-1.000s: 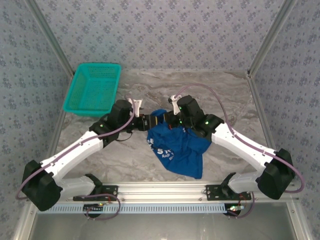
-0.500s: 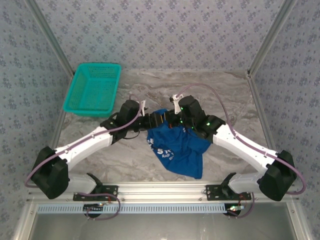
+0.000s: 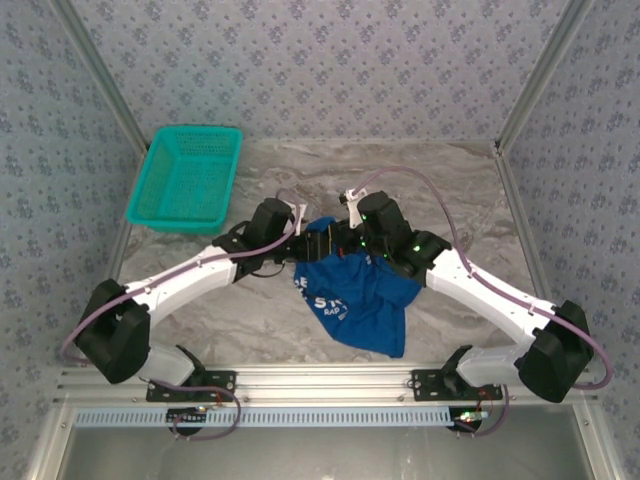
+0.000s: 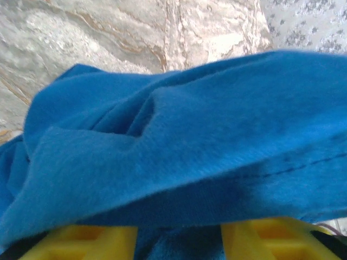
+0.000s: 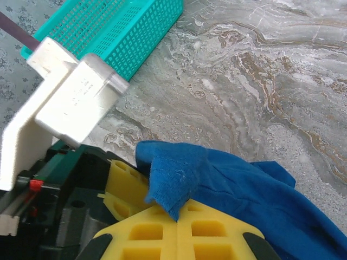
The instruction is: Fold the inside-out t-shirt
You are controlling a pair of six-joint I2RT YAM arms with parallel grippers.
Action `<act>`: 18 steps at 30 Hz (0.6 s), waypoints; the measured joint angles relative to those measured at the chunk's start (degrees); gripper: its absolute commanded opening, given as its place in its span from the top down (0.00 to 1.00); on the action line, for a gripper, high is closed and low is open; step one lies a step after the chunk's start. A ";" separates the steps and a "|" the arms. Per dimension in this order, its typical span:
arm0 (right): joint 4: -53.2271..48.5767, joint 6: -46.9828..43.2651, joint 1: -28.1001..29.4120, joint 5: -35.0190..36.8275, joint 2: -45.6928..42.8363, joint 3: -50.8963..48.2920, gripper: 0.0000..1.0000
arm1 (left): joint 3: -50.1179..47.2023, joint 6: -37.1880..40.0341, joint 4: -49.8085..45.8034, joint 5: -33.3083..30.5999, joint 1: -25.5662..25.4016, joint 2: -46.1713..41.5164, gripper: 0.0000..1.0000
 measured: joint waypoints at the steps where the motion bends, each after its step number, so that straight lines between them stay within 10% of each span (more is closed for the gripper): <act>1: 0.00 0.00 0.00 0.02 -0.09 0.00 1.00 | 0.00 -0.17 0.11 0.61 0.00 0.24 0.68; 9: -0.02 0.00 -0.04 0.07 -1.07 -0.04 1.00 | 0.00 -0.26 2.75 3.50 0.00 0.76 1.00; 18: -1.22 -0.04 -1.55 2.45 -1.62 -0.28 1.00 | -7.28 0.02 11.85 6.95 0.09 -4.55 1.00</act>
